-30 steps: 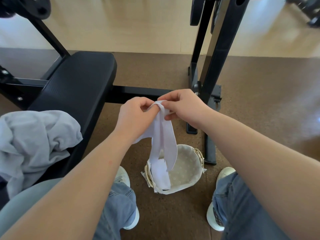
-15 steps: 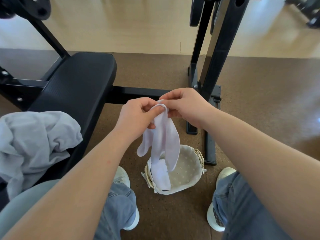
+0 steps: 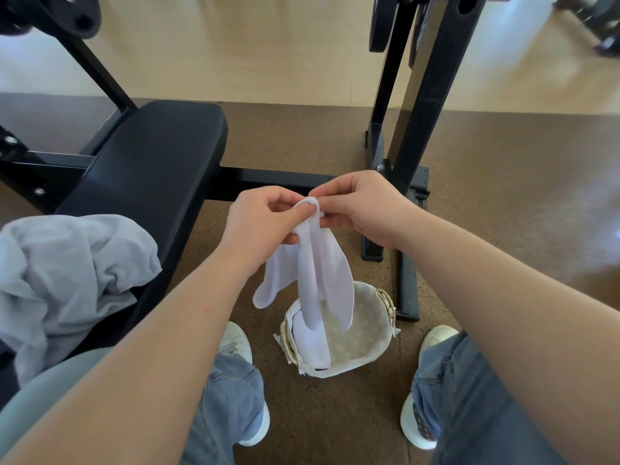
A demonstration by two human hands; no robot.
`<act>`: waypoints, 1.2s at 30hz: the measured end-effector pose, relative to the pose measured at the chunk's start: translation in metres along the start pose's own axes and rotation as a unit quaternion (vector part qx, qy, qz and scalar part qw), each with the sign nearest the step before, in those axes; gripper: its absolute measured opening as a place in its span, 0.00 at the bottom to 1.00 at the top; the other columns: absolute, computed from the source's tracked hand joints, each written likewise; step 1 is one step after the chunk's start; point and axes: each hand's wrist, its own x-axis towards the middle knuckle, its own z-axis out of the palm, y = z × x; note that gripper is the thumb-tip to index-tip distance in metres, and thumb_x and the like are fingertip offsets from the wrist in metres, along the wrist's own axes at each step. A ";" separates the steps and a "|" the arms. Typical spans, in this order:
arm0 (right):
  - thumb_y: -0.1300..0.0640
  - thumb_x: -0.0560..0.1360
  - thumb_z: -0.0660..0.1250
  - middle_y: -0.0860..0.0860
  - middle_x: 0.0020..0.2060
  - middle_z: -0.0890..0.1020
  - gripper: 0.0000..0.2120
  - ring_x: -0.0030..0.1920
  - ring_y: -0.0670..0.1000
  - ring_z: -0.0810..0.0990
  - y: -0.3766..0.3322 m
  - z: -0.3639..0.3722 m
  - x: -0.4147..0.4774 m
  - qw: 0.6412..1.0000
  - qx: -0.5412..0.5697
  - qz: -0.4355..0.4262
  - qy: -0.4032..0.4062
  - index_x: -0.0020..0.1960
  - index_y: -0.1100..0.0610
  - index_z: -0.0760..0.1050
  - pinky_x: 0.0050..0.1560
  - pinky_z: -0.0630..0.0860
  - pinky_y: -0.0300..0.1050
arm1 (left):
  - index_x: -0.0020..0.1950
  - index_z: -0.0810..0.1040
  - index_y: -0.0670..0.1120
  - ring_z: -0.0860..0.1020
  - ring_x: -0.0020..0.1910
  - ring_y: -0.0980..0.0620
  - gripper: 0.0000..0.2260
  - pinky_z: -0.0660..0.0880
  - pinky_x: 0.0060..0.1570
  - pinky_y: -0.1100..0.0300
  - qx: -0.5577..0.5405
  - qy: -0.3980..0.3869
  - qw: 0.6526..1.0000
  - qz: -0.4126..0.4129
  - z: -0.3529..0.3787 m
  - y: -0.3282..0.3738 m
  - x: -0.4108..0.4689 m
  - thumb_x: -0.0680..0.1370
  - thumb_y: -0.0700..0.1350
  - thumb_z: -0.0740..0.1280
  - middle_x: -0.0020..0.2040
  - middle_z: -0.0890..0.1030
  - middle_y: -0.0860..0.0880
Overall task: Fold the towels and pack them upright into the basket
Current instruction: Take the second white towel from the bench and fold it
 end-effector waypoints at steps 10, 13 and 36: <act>0.60 0.79 0.72 0.50 0.46 0.88 0.07 0.47 0.48 0.88 0.001 0.003 0.000 0.994 -0.100 -0.046 0.022 0.55 0.56 0.86 0.51 0.85 0.45 | 0.48 0.83 0.57 0.84 0.41 0.59 0.03 0.79 0.35 0.68 -0.005 0.010 0.999 -0.031 0.000 0.001 0.000 0.77 0.51 0.75 0.43 0.84 0.57; 0.58 0.78 0.73 0.49 0.46 0.88 0.07 0.47 0.47 0.88 0.001 0.003 -0.002 0.993 -0.104 -0.060 0.024 0.55 0.55 0.86 0.51 0.85 0.43 | 0.51 0.84 0.55 0.83 0.43 0.57 0.04 0.80 0.36 0.67 -0.005 0.013 0.999 -0.038 0.000 0.000 0.001 0.77 0.51 0.75 0.44 0.84 0.56; 0.51 0.77 0.75 0.39 0.42 0.86 0.07 0.44 0.35 0.84 -0.001 -0.004 -0.004 0.956 -0.280 -0.088 0.011 0.54 0.44 0.84 0.44 0.79 0.29 | 0.52 0.86 0.59 0.82 0.47 0.62 0.05 0.77 0.47 0.65 0.103 -0.052 0.993 0.023 -0.008 0.003 -0.001 0.77 0.53 0.74 0.46 0.84 0.61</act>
